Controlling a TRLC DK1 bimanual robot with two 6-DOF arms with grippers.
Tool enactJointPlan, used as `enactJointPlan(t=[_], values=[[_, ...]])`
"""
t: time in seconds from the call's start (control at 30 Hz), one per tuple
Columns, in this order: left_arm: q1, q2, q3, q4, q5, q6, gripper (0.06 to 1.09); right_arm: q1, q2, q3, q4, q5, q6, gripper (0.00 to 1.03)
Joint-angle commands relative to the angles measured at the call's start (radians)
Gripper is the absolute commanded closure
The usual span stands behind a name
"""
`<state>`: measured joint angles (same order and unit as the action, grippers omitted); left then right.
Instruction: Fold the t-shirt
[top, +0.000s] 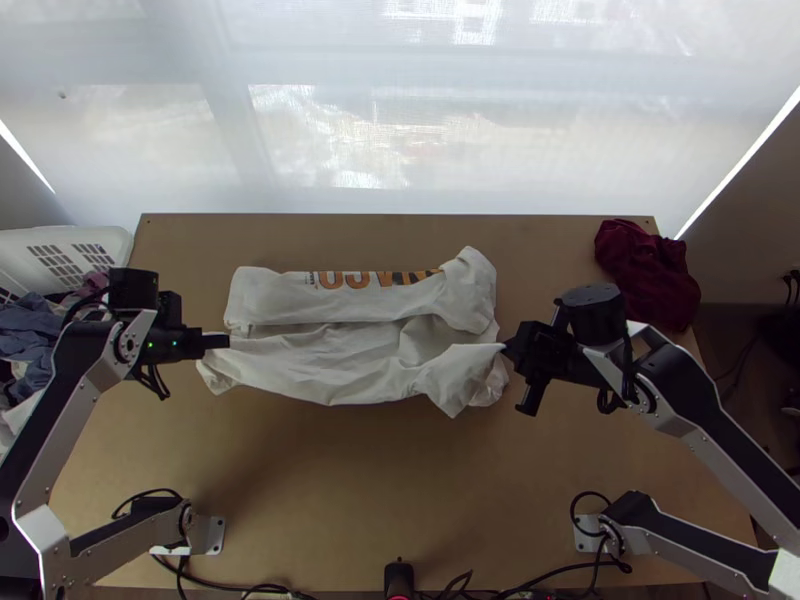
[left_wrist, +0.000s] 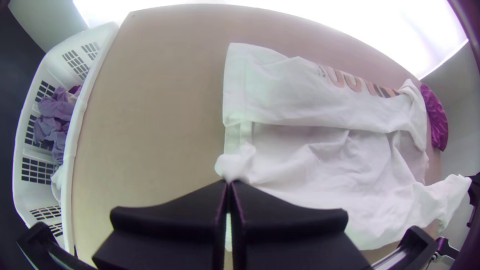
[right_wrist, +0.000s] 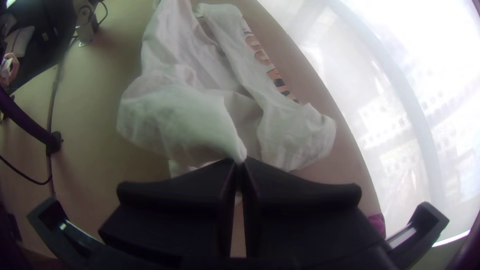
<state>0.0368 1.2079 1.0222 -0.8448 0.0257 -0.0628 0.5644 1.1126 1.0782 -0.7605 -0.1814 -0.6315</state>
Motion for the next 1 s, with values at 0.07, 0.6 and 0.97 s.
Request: enactJointPlan(t=[0.07,0.6,0.97], values=[[-0.020,0.159,0.079,0.081,0.000,-0.006,1.05,-0.097,0.104,0.040,0.059,-0.013,-0.028,1.00],[-0.043,0.483,0.408,0.099,0.000,-0.019,1.05,-0.261,0.405,0.250,0.145,-0.044,-0.077,1.00],[-0.028,0.648,0.590,0.082,-0.015,-0.014,1.05,-0.305,0.635,0.471,0.161,-0.044,-0.094,1.00]])
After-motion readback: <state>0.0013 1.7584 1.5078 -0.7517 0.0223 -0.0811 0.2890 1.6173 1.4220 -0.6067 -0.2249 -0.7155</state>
